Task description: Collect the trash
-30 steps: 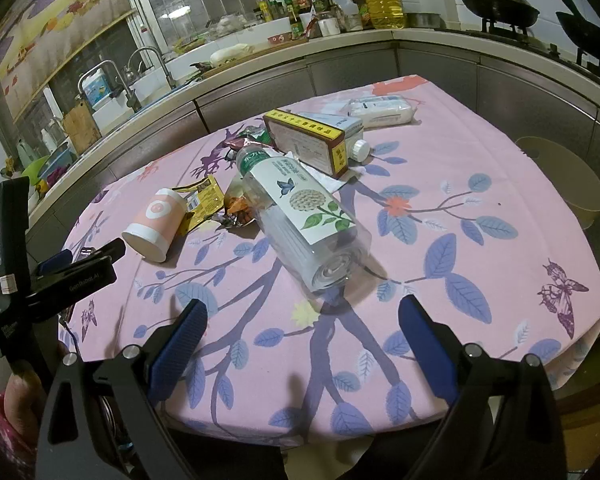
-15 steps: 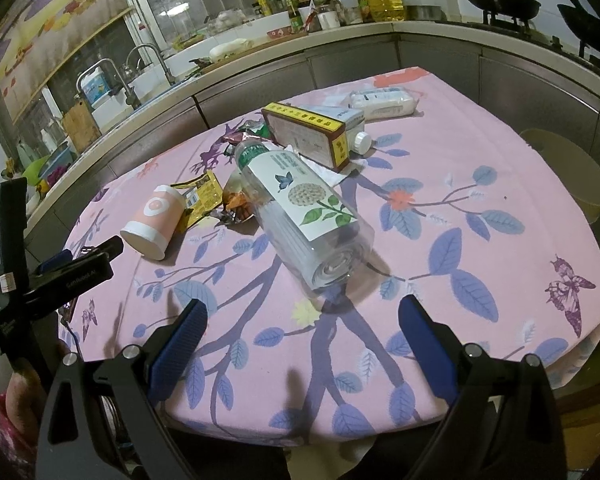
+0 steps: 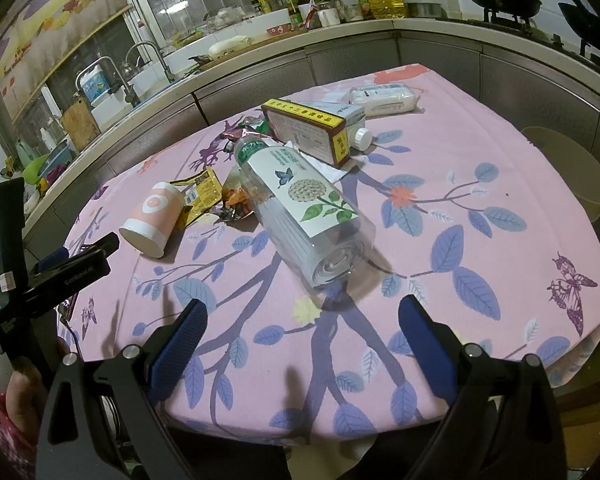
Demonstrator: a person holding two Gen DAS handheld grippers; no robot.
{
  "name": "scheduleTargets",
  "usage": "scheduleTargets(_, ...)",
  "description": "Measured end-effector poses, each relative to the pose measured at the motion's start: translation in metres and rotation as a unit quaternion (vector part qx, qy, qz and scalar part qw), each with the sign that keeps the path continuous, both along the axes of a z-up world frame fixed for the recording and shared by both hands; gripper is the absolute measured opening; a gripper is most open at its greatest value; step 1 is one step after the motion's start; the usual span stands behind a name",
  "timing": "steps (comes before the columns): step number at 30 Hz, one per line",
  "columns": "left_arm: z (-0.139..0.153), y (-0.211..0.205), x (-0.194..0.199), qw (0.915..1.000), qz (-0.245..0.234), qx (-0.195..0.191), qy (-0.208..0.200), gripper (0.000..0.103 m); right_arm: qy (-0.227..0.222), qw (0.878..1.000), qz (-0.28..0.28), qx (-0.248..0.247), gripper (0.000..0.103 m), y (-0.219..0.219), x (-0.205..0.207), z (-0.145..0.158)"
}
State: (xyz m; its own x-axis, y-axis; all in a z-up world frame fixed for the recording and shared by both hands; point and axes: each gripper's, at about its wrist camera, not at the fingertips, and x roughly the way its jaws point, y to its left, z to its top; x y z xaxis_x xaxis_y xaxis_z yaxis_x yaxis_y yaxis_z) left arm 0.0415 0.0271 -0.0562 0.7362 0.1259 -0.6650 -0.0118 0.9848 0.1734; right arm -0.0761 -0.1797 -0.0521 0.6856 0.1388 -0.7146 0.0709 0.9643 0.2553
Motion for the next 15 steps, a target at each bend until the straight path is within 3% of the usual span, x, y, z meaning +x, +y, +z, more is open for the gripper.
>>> scheduleTargets(15, 0.007, 0.001, 0.013, 0.9999, -0.007, -0.008, 0.002, 0.097, 0.015, 1.0, -0.003, 0.022, 0.093, -0.012, 0.006, -0.011)
